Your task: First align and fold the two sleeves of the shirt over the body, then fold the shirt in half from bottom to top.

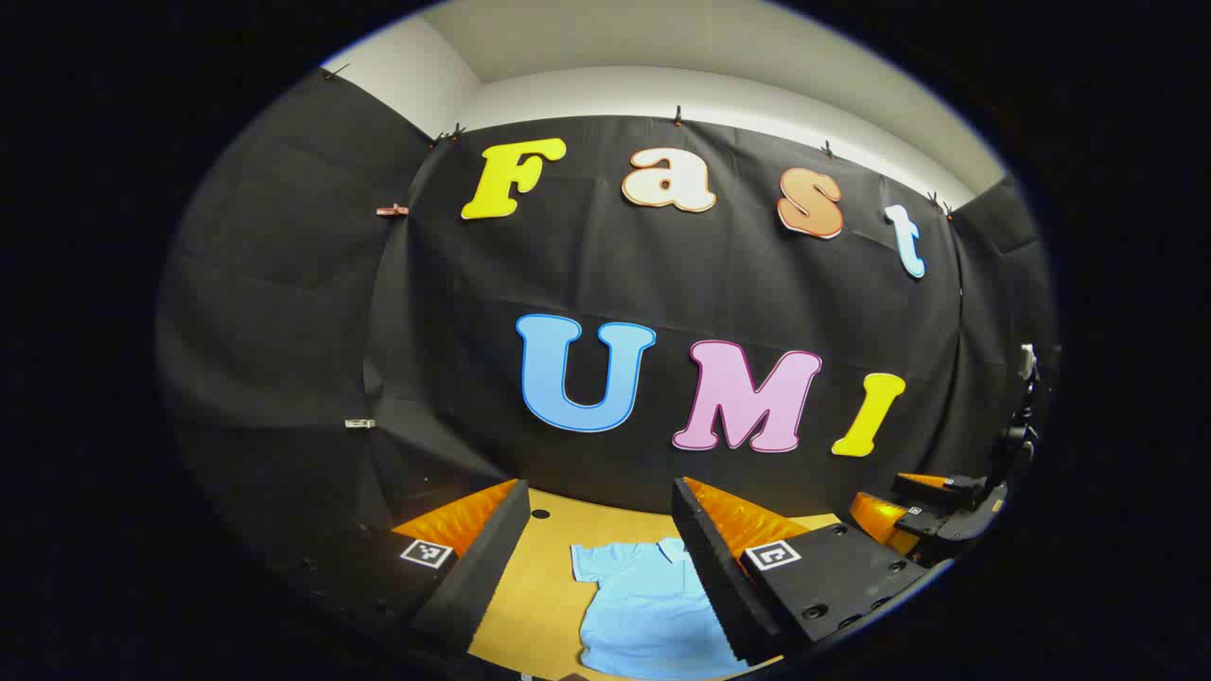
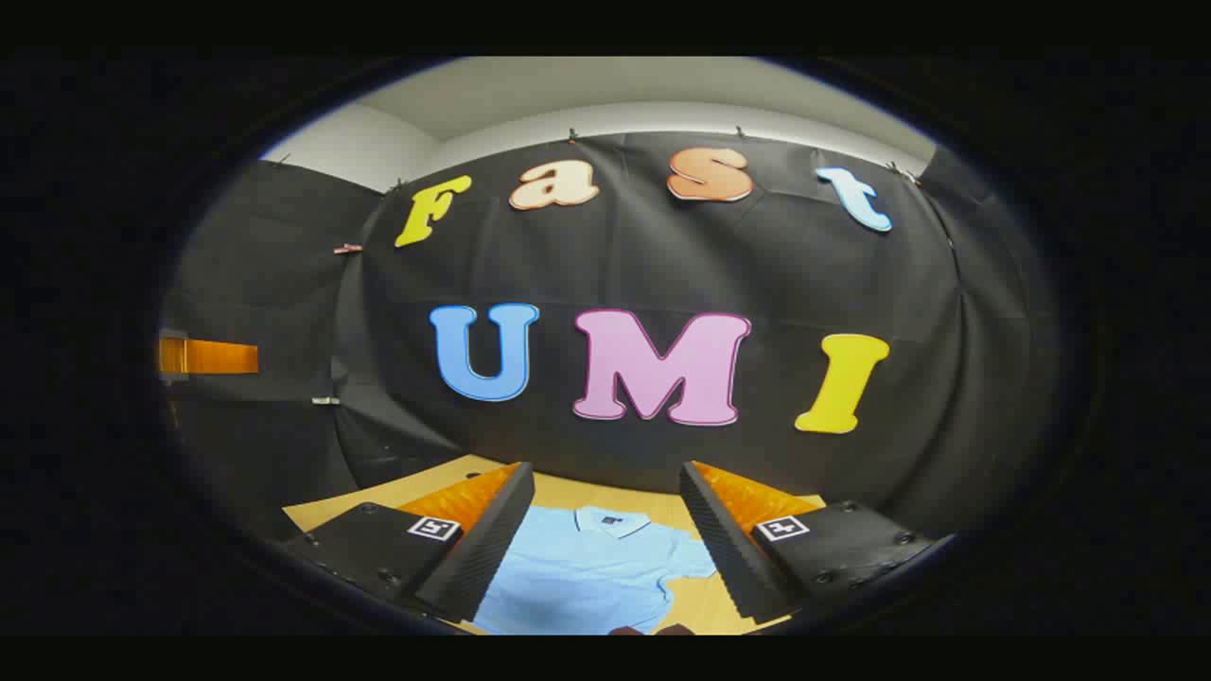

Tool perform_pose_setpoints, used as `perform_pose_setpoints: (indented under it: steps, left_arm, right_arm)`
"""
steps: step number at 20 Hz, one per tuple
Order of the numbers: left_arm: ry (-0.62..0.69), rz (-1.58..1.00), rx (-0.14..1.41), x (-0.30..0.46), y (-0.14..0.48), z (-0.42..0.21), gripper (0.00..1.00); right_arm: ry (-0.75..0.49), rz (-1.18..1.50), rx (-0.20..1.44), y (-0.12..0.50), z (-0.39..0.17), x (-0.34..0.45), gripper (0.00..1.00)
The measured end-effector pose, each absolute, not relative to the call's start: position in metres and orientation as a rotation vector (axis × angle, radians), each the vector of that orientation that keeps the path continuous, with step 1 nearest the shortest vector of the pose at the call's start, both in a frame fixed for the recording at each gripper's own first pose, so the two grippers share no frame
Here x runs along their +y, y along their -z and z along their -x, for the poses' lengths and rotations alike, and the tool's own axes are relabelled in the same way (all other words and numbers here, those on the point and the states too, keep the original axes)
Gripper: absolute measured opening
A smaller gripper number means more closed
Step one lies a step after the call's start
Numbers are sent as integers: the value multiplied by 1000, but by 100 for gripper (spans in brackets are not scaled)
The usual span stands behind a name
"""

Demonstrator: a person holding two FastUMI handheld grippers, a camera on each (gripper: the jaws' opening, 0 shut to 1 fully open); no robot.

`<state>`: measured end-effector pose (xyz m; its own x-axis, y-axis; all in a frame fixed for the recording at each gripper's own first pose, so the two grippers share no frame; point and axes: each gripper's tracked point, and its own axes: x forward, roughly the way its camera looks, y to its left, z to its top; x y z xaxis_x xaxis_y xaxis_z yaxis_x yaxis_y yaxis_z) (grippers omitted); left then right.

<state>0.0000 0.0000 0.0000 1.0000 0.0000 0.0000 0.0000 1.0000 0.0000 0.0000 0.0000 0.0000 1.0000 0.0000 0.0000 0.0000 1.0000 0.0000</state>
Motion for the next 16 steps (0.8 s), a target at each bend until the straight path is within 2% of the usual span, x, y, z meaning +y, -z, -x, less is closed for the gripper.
perform_pose_setpoints:
  steps: [5,12,16]
  left_arm:
    - [63,28,4,12,3,-19,96]
    - [86,-16,3,68,-5,-32,96]
    - [87,-26,-30,81,-13,-31,96]
  right_arm:
    - [69,68,-48,-22,-4,-7,97]
    - [95,49,-7,-34,-11,40,97]
    - [122,70,-54,-51,-12,52,97]
